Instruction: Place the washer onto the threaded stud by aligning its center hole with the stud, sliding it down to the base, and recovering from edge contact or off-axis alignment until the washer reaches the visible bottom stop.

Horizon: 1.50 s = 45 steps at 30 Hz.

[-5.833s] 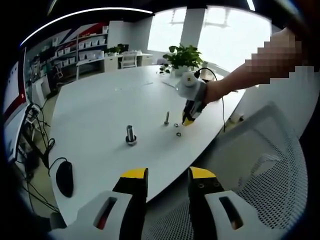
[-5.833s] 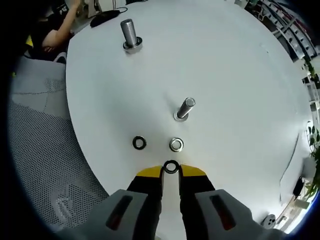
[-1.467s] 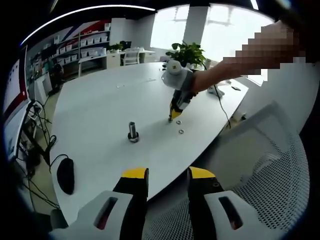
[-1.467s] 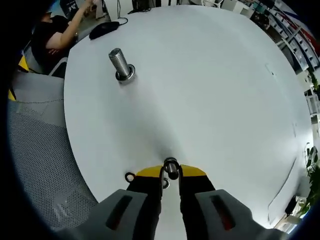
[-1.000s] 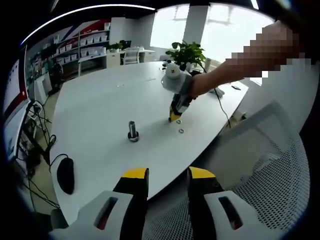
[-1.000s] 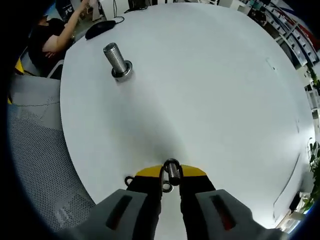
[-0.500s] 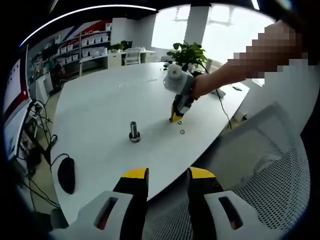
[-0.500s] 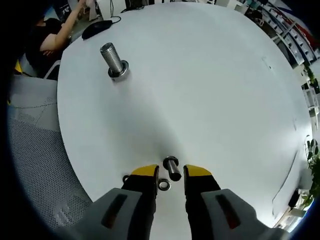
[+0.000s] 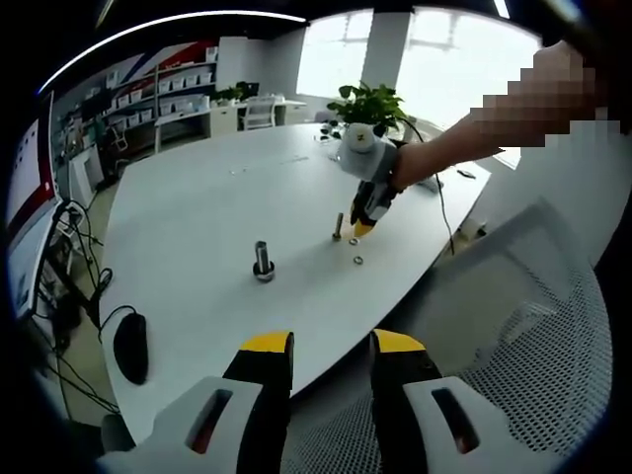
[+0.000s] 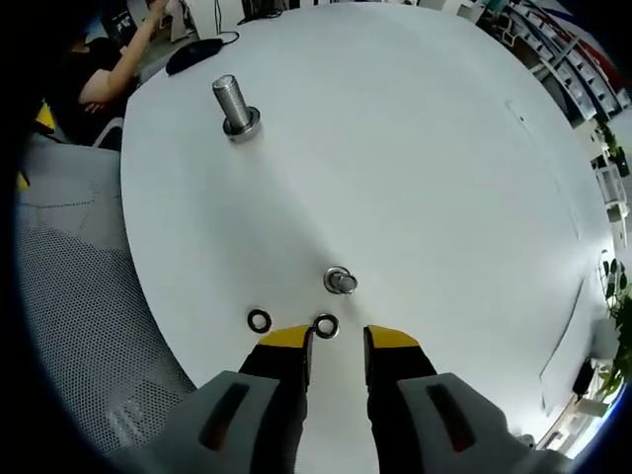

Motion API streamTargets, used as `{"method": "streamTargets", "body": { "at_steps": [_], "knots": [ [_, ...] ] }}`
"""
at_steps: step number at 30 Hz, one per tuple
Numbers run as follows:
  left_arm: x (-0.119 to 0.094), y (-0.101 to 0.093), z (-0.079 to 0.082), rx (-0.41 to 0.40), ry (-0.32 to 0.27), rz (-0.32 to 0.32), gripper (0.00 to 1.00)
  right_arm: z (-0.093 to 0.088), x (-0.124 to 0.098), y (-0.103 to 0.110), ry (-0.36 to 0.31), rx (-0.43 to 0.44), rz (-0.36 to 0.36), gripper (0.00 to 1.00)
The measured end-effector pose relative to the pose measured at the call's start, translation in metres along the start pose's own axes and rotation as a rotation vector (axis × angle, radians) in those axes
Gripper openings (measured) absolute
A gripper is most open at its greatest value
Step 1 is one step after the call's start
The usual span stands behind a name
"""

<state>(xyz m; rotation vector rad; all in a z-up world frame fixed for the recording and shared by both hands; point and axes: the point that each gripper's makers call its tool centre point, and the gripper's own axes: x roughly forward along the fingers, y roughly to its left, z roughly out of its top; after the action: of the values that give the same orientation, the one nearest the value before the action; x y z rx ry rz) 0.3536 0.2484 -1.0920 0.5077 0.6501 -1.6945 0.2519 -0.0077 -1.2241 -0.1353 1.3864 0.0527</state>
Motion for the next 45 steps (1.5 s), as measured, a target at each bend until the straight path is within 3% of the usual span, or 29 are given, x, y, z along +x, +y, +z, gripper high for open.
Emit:
{"method": "streamTargets", "body": {
  "at_steps": [3,5,11,19,25,33,39,45],
  "knots": [
    [0.0,0.0,0.0,0.0,-0.002,0.0,0.29,-0.004,0.006,0.002,0.0,0.012,0.003,0.24],
    [0.0,0.0,0.0,-0.001,-0.003,0.0,0.29,-0.006,-0.002,0.017,0.003,0.021,0.004,0.24],
    [0.0,0.0,0.0,-0.001,-0.001,-0.003,0.29,-0.009,0.009,0.01,0.0,0.027,0.009,0.24],
    [0.0,0.0,0.001,-0.003,-0.005,-0.006,0.29,-0.002,0.005,0.014,-0.013,0.038,0.012,0.24],
    [-0.001,-0.001,0.003,-0.005,-0.009,-0.006,0.29,-0.012,0.011,0.013,-0.014,0.05,0.02,0.25],
    [0.0,0.0,0.002,-0.008,-0.011,-0.005,0.29,-0.011,0.021,0.013,-0.021,0.064,0.026,0.25],
    [-0.001,0.0,0.002,-0.01,-0.011,-0.004,0.29,-0.004,0.012,0.021,-0.025,0.061,0.029,0.25],
    [-0.001,-0.001,0.002,-0.007,-0.009,-0.004,0.29,-0.004,0.018,0.016,-0.044,0.06,0.034,0.25]
  ]
}}
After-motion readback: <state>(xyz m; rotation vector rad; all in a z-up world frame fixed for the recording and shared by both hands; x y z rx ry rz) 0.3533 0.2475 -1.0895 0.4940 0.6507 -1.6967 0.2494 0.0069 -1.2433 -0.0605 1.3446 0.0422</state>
